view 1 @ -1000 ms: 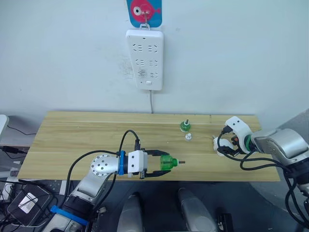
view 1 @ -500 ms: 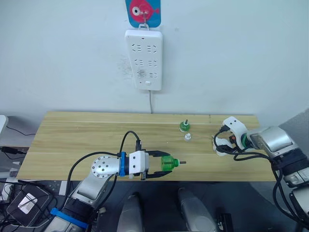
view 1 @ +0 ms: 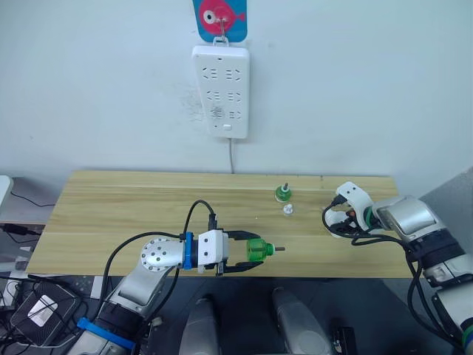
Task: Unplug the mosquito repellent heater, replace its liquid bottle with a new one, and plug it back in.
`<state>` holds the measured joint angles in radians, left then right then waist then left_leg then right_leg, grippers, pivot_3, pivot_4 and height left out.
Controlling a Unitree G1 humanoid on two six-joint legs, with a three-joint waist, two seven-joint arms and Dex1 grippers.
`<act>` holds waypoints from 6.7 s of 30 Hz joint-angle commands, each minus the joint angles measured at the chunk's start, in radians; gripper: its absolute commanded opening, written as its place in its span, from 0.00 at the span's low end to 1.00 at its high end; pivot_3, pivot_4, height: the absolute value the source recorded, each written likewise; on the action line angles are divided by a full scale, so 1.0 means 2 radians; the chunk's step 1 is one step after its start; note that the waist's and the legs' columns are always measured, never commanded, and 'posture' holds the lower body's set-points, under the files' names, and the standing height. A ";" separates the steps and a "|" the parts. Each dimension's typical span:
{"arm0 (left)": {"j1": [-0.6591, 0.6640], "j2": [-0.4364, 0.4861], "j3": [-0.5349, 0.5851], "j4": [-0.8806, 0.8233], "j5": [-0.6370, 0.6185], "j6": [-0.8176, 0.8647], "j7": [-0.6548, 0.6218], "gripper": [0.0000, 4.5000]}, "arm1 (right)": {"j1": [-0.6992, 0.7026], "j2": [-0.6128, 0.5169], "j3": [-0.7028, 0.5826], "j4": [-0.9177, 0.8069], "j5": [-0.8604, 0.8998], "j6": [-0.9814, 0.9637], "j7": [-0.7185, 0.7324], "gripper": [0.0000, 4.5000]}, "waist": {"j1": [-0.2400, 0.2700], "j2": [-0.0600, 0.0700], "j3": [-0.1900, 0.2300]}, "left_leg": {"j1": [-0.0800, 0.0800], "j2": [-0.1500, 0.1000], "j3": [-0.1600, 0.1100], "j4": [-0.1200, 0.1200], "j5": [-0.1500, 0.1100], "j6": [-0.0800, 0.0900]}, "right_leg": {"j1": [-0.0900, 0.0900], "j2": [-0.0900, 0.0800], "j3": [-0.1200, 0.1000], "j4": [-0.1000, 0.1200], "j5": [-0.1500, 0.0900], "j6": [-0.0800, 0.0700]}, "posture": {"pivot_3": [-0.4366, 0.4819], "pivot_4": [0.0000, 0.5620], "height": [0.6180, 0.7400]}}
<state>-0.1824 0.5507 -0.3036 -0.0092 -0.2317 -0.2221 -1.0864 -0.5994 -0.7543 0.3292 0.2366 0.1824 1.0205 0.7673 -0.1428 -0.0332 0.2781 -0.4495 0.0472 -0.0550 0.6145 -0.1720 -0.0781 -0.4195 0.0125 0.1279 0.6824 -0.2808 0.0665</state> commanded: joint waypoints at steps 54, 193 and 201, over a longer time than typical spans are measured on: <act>-0.083 -0.016 0.131 -0.184 -0.379 0.565 0.076 0.51 | 0.174 0.015 -0.236 -0.333 0.886 0.057 -0.297 0.66 | -0.012 0.000 0.000 | -0.001 0.000 -0.001 0.006 0.000 0.000 | 0.000 0.001 0.001 0.004 -0.002 0.002 | 0.23 0.46 0.97; -0.130 -0.052 0.127 -0.149 -0.339 0.508 0.070 0.51 | 0.106 0.001 -0.236 -0.405 0.493 0.022 -0.042 0.00 | -0.011 0.000 0.000 | -0.001 0.000 -0.002 0.007 0.000 0.000 | 0.003 0.001 0.000 0.000 0.000 0.004 | 0.19 0.43 0.97; -0.125 -0.058 0.116 -0.149 -0.321 0.486 0.070 0.51 | 0.104 -0.007 -0.239 -0.408 0.502 0.020 -0.053 0.00 | -0.011 0.000 0.000 | -0.001 0.000 -0.002 0.006 0.000 0.000 | 0.003 0.001 0.000 0.000 0.000 0.004 | 0.19 0.44 0.97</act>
<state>-0.4418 0.4361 -0.0493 -0.2856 -0.8887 0.7507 -0.9457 -0.3712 -0.7608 -0.0993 -0.5361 1.1596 1.0897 0.6522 -0.1654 -0.0333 0.2790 -0.4509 0.0473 -0.0582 0.6274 -0.1722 -0.0776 -0.4133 0.0141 0.1270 0.6814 -0.2803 0.0738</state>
